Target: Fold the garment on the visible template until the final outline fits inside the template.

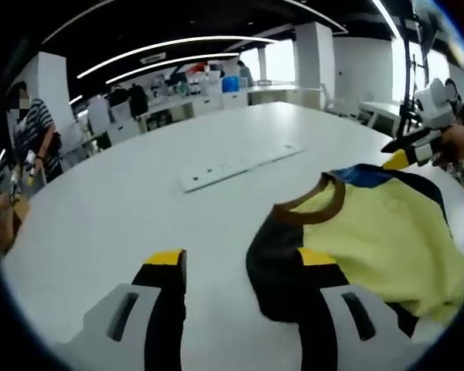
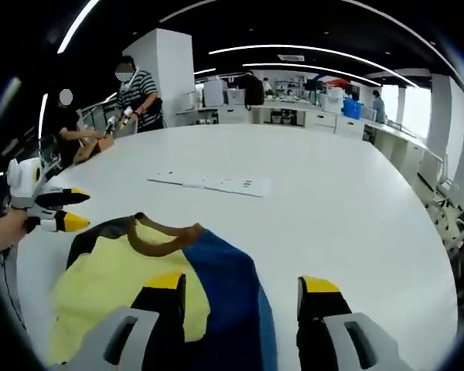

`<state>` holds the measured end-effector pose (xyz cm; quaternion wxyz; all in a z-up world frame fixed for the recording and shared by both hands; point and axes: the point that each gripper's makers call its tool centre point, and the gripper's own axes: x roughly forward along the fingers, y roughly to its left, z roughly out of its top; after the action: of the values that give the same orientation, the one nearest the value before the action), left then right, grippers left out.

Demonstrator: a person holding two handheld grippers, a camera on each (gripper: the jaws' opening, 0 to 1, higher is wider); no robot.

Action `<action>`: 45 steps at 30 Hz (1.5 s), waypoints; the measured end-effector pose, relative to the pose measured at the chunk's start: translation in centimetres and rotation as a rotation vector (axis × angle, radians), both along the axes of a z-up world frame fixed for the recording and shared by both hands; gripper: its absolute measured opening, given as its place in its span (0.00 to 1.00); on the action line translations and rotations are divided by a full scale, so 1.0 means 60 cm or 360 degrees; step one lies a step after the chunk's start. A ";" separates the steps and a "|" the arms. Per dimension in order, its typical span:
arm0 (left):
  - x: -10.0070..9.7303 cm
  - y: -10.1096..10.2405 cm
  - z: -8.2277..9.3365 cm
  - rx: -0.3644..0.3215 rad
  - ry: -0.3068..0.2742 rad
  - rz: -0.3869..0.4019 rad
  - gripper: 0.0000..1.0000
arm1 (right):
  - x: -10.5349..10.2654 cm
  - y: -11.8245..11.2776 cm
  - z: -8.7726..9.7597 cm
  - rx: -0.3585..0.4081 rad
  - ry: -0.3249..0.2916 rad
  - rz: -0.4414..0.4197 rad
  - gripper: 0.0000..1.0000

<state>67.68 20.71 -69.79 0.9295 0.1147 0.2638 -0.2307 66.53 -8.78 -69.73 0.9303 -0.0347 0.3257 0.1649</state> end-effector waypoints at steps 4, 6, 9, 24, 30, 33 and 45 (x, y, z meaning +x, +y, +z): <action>-0.024 0.000 0.004 -0.0004 0.0013 -0.0052 0.57 | -0.025 0.001 0.019 0.0005 -0.0009 0.0024 0.62; -0.040 0.002 0.005 0.0002 0.0019 -0.0070 0.59 | -0.040 0.003 0.023 0.0004 0.0002 0.0042 0.65; -0.056 0.006 -0.001 -0.0026 0.0031 -0.0092 0.61 | -0.060 0.001 0.024 -0.0001 0.0000 0.0050 0.66; -0.140 -0.032 -0.004 -0.0107 0.0039 -0.0267 0.52 | -0.186 -0.018 -0.001 -0.0062 0.0078 0.0070 0.67; -0.167 -0.056 -0.023 -0.0102 0.0084 -0.0338 0.47 | -0.219 -0.016 -0.006 -0.0059 0.0057 0.0051 0.67; -0.179 -0.067 -0.032 -0.0101 0.0109 -0.0379 0.44 | -0.235 -0.013 -0.015 -0.0024 0.0080 0.0035 0.66; -0.196 -0.103 -0.064 -0.0076 0.0167 -0.0486 0.31 | -0.294 0.000 -0.059 0.0041 0.0167 0.0002 0.62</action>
<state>55.91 14.55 -73.65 0.8710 0.1191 0.2860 -0.3812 48.91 -8.78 -73.29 0.9122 -0.0143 0.3720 0.1713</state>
